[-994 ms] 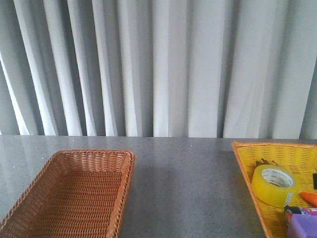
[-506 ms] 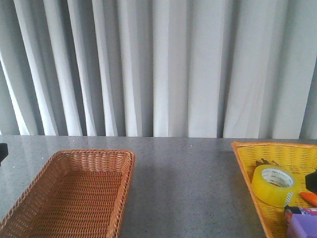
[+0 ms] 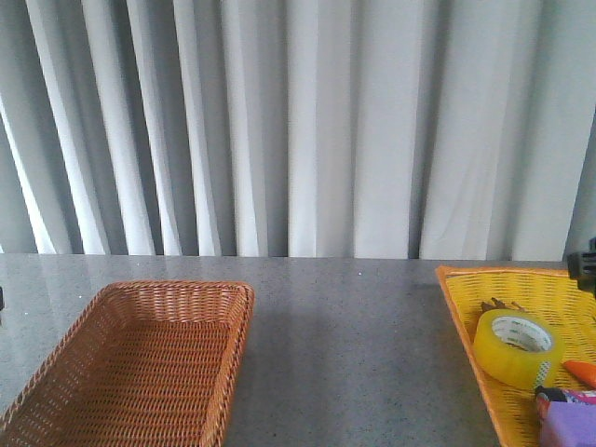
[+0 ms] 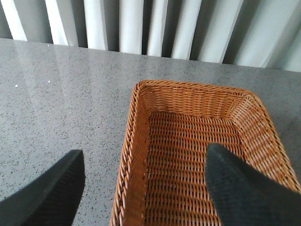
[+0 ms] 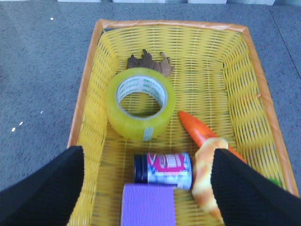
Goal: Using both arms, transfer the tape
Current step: 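Lower the right gripper into the yellow basket and grasp the yellow tape roll, then lift the tape roll out and set it on the table between baskets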
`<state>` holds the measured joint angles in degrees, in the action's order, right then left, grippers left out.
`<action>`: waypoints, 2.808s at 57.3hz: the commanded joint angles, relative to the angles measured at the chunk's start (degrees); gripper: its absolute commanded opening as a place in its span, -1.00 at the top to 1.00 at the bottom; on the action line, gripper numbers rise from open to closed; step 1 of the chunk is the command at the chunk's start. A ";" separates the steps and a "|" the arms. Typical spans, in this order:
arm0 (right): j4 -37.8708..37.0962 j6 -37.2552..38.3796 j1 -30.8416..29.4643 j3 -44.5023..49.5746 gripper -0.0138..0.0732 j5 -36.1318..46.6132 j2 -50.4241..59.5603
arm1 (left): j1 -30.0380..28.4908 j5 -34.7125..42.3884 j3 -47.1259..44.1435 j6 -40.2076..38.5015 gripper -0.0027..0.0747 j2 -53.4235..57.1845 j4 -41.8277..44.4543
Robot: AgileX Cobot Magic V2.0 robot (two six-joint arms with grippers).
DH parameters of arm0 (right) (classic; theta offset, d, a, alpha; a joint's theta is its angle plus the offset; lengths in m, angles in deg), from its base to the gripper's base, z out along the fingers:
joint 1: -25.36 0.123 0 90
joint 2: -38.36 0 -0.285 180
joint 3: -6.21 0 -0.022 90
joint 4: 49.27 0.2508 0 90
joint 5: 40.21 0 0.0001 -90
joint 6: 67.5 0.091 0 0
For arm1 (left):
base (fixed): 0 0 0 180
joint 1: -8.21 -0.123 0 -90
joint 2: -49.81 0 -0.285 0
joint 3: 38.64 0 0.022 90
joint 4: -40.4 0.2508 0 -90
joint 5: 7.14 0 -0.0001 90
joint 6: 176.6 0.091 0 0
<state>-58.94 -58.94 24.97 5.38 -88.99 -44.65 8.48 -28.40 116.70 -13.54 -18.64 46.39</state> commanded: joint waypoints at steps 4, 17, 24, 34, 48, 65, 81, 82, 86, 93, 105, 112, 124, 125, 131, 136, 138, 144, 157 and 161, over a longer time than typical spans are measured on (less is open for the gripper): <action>0.31 -1.00 -1.81 -12.57 -0.53 -2.73 -8.78 | 0.44 3.38 1.72 -0.33 -0.37 0.87 -0.34; 2.46 -3.53 -6.15 -20.77 -0.53 -3.99 -22.08 | 0.44 3.61 1.72 -0.45 -0.37 0.87 -1.00; 5.12 -7.04 -7.88 -22.10 -0.53 -3.97 -28.26 | 0.44 4.67 1.72 -0.45 -0.37 0.69 -0.90; 7.21 -10.05 -7.78 -26.17 -0.53 -4.87 -34.97 | 0.44 5.55 1.72 -0.45 -0.37 -0.03 -0.90; 8.37 -10.72 -7.78 -31.92 -0.53 -7.04 -40.07 | 0.44 5.24 1.72 -0.45 -0.37 -0.35 -0.90; 8.49 -12.16 -7.78 -32.27 -0.50 -6.49 -44.64 | 0.44 5.47 1.72 -0.45 -0.37 -0.35 -0.90; 8.01 -12.16 -7.83 -32.53 0.14 -5.72 -45.80 | 0.44 4.98 1.72 -0.40 -0.37 -0.35 -0.83; 7.94 -12.16 -7.83 -32.81 0.21 -5.90 -45.80 | 0.44 4.92 1.72 -0.40 -0.37 -0.35 -0.83; 7.94 -12.16 -7.83 -33.85 0.41 -6.54 -45.80 | 0.44 4.67 1.72 -0.40 -0.37 -0.35 -0.83; 8.51 -12.16 -7.83 -37.82 0.68 -9.36 -45.80 | 0.44 4.62 1.72 -0.40 -0.37 -0.35 -0.78; 10.80 -12.65 -7.83 -47.61 0.70 -15.11 -43.71 | 0.44 5.98 1.72 -0.22 -0.37 -0.35 -0.27; 17.05 -17.04 -7.04 -50.52 0.69 -17.20 -40.86 | 0.44 6.45 1.72 -0.22 -0.37 -0.35 -0.27; 22.14 -21.66 -0.44 -50.23 0.67 -21.26 -38.58 | 0.44 8.13 1.72 -0.40 -0.37 -0.35 -0.32; 22.04 -21.66 0.57 -50.06 0.67 -21.38 -38.58 | 0.44 8.13 1.72 -0.40 -0.37 -0.35 -0.32; 19.89 -22.37 6.16 -48.34 0.66 -20.73 -38.58 | 0.44 7.31 1.72 -0.40 -0.37 -0.35 -0.32; 15.73 -22.58 10.65 -46.72 0.65 -19.59 -38.96 | 0.44 5.64 1.72 -0.40 -0.37 -0.35 -0.32; 13.70 -22.46 12.29 -46.12 0.65 -19.30 -39.41 | 0.44 5.06 1.72 -0.40 -0.37 -0.35 -0.32; 8.77 -20.68 15.31 -44.93 0.63 -18.93 -41.14 | 0.44 3.45 1.72 -0.40 -0.37 -0.35 -0.32; 8.65 -17.92 16.16 -42.73 0.53 -20.34 -46.90 | 0.44 1.30 1.72 -0.40 -0.37 -0.35 -0.32; 8.16 -17.49 16.16 -42.73 0.46 -20.47 -48.65 | 0.44 0.66 1.72 -0.40 -0.37 -0.35 -0.32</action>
<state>-50.24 -77.27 41.45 -35.77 -111.26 -95.44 8.48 -30.30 116.70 -13.54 -19.75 46.01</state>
